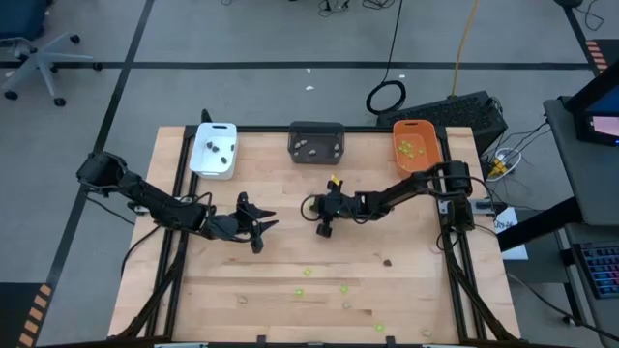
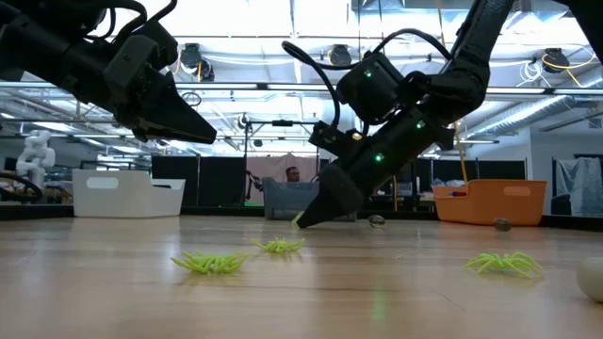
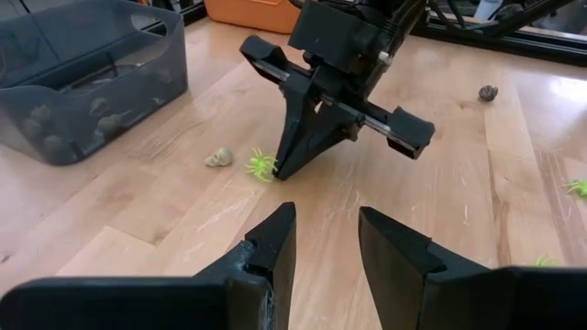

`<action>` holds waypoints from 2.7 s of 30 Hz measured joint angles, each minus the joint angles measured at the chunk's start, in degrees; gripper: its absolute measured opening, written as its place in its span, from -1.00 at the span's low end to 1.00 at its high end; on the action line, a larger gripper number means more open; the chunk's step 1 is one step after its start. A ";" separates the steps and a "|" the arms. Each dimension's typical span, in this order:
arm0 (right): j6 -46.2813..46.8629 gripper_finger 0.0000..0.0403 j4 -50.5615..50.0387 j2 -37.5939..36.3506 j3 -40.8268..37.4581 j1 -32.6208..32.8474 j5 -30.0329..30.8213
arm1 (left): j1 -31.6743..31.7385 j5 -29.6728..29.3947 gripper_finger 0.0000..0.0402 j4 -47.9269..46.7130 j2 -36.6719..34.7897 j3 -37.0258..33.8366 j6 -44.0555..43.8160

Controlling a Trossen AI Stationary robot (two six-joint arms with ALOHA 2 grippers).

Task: Sort Halloween decoration
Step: Put the green toy spider into the orange bin

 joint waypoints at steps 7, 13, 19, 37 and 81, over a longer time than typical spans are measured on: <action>-1.01 -1.00 0.57 0.00 -0.02 2.11 0.51 | -0.01 0.01 -0.41 -0.46 -0.02 0.00 -0.13; 0.01 -1.00 -1.20 -0.41 -0.02 3.34 0.56 | -0.01 0.02 -0.41 -0.61 -0.02 0.00 -0.11; -1.60 -0.95 -4.16 -3.14 -0.15 3.71 -0.21 | 0.00 0.02 -0.41 -0.61 -0.02 0.00 0.01; -2.37 -0.23 2.15 0.69 0.00 -0.78 1.40 | -0.11 0.02 -0.41 -0.19 -0.04 0.00 -0.32; -34.19 -1.00 -9.33 -14.39 -0.09 18.24 13.75 | -0.11 0.03 -0.41 -0.47 -0.04 0.00 -0.38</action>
